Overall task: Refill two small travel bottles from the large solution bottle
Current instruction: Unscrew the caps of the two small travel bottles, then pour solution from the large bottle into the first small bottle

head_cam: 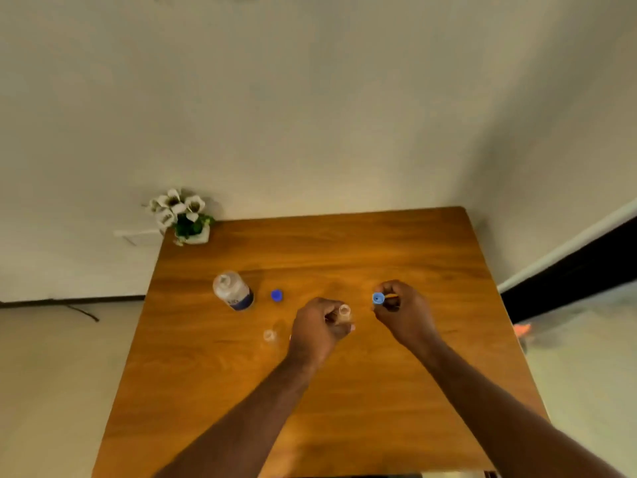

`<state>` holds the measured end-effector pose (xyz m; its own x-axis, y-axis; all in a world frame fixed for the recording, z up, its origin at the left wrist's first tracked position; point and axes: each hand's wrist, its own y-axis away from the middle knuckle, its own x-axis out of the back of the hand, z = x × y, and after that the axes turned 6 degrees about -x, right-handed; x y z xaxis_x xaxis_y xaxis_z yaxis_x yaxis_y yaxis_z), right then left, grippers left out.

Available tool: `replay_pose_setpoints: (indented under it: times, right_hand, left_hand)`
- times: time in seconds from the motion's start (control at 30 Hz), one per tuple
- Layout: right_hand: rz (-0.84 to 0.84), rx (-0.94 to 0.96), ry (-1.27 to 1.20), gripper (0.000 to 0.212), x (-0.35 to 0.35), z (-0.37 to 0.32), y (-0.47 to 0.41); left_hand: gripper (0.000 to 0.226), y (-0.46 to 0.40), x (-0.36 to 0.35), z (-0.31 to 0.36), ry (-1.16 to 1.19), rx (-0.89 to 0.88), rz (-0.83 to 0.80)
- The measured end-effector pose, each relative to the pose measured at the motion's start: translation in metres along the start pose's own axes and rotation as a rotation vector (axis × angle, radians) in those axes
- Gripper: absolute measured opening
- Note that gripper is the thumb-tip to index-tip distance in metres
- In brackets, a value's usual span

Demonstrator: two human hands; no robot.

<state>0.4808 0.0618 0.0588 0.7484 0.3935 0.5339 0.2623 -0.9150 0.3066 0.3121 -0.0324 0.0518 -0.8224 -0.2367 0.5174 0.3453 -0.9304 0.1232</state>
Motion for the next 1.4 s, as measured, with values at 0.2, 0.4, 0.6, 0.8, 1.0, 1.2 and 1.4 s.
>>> replay_pose_setpoints:
  times: [0.2, 0.4, 0.6, 0.8, 1.0, 1.2, 1.4]
  right_hand:
    - [-0.081, -0.068, 0.228, 0.020, -0.054, 0.067, 0.007]
    - [-0.082, -0.010, 0.342, 0.025, -0.076, 0.084, -0.005]
    - [-0.128, -0.037, 0.404, 0.030, -0.080, 0.082, -0.011]
    - [-0.186, -0.097, 0.407, 0.064, -0.064, 0.060, -0.004]
    - [0.031, 0.023, 0.276, 0.062, -0.045, 0.002, -0.004]
    - [-0.010, 0.256, 0.211, 0.058, -0.096, -0.072, -0.013]
    - [-0.267, 0.232, 0.156, 0.089, -0.195, -0.101, -0.027]
  left_hand:
    - [0.037, 0.008, -0.040, -0.048, -0.137, 0.049, -0.032]
    - [0.036, 0.004, -0.053, -0.072, -0.199, 0.038, -0.028]
    - [0.045, 0.000, -0.057, -0.081, -0.204, 0.068, -0.055]
    - [0.086, 0.003, -0.038, -0.065, -0.161, 0.047, -0.038]
    - [0.083, 0.022, 0.015, -0.053, -0.108, -0.078, 0.091]
    - [0.080, 0.053, 0.080, -0.095, -0.111, 0.010, 0.286]
    - [0.104, 0.069, 0.127, -0.152, -0.172, 0.103, 0.265]
